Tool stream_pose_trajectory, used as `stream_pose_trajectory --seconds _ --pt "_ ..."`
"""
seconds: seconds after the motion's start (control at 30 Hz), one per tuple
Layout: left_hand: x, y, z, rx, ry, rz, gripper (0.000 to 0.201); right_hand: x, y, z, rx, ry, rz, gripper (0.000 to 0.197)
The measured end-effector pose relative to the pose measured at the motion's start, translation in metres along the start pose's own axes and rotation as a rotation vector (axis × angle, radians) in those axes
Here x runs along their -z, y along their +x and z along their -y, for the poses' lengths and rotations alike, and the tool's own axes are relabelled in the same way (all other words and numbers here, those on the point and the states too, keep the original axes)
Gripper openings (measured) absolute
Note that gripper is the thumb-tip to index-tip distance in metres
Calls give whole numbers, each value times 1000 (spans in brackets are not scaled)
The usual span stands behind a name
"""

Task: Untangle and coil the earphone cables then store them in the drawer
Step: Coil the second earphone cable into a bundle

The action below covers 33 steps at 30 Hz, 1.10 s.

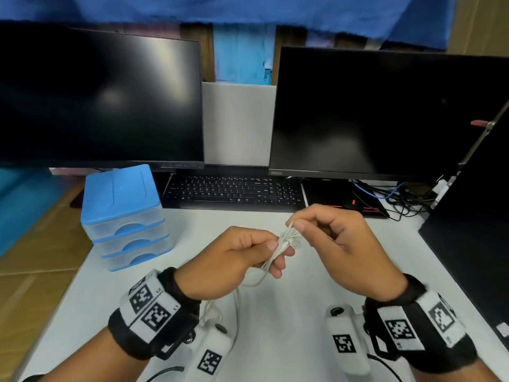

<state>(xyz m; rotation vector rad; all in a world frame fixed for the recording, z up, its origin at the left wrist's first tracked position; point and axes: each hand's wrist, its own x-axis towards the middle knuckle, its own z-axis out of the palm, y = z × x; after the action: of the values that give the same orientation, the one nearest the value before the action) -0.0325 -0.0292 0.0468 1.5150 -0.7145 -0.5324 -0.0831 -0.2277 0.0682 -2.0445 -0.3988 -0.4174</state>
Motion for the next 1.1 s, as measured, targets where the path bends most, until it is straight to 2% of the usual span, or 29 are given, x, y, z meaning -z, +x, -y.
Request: stream_pose_trajectory --seconds 0.13,0.4,0.47,0.57,0.63,0.77,0.83,0.93,1.1 --pt "8 0 -9 4 -259 14 30 -10 5 -20 -64 123 -93 9" --pt "27 10 -13 -55 -737 -227 22 -63 -11 -38 -245 147 -86 15" --pt "26 13 -7 -55 -753 -333 27 -79 -19 -32 -198 20 -81 18" --pt "16 16 1 -58 -716 -429 30 -91 -29 -16 -75 -268 -94 31" --pt "9 17 5 -73 -608 -471 26 -91 -31 -7 -26 -315 -134 26" --pt "0 16 13 -165 -212 -561 20 -83 -29 2 78 -410 -191 8" --pt "-2 15 18 -168 -66 -523 19 -76 -26 6 109 -431 -201 3" --pt "-3 13 23 -128 45 -395 23 -63 -20 6 100 -377 -172 11" --pt "-3 10 20 -112 123 -160 38 -45 -12 2 -31 -236 -152 15"
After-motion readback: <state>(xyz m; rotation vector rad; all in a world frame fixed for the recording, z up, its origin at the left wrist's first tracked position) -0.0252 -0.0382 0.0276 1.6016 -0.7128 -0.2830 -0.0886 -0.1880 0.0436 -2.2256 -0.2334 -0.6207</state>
